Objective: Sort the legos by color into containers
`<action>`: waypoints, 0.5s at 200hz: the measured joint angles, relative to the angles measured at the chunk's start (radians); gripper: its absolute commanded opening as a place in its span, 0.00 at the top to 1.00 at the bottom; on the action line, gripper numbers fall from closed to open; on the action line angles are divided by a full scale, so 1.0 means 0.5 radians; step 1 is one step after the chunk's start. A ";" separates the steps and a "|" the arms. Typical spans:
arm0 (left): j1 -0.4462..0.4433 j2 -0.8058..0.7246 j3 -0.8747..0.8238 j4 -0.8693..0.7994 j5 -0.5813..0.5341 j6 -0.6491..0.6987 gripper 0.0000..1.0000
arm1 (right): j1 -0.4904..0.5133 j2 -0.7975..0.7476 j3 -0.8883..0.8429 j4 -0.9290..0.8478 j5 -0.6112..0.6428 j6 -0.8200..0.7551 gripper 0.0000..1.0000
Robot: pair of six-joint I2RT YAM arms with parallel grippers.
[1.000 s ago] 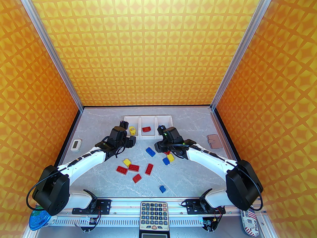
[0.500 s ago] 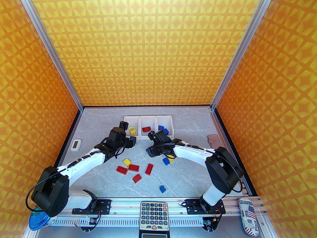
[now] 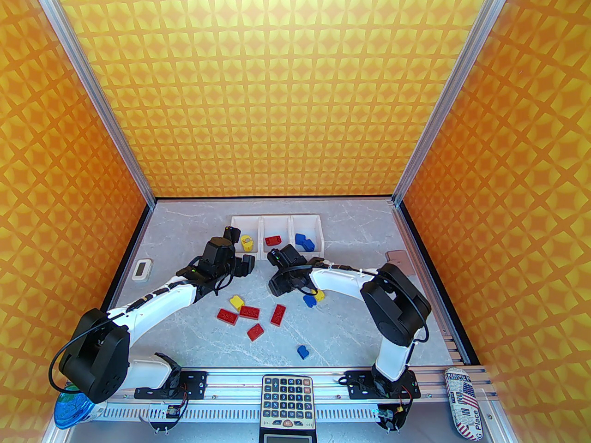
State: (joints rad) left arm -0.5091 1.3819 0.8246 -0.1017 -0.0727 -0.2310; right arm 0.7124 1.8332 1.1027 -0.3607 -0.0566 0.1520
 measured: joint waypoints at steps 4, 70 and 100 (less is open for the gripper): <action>0.000 0.000 0.001 0.000 0.010 0.005 0.18 | 0.000 0.003 0.002 -0.005 0.011 -0.002 0.46; 0.000 -0.073 0.000 0.004 0.186 0.105 0.18 | 0.000 0.052 0.063 -0.089 0.099 -0.015 0.62; 0.000 -0.076 0.000 0.002 0.207 0.116 0.18 | 0.000 0.053 0.072 -0.095 0.124 -0.023 0.67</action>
State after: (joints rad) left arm -0.5091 1.3437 0.8246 -0.1005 0.0307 -0.1730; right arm 0.7124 1.8595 1.1385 -0.4080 0.0051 0.1406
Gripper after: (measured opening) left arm 0.818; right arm 0.346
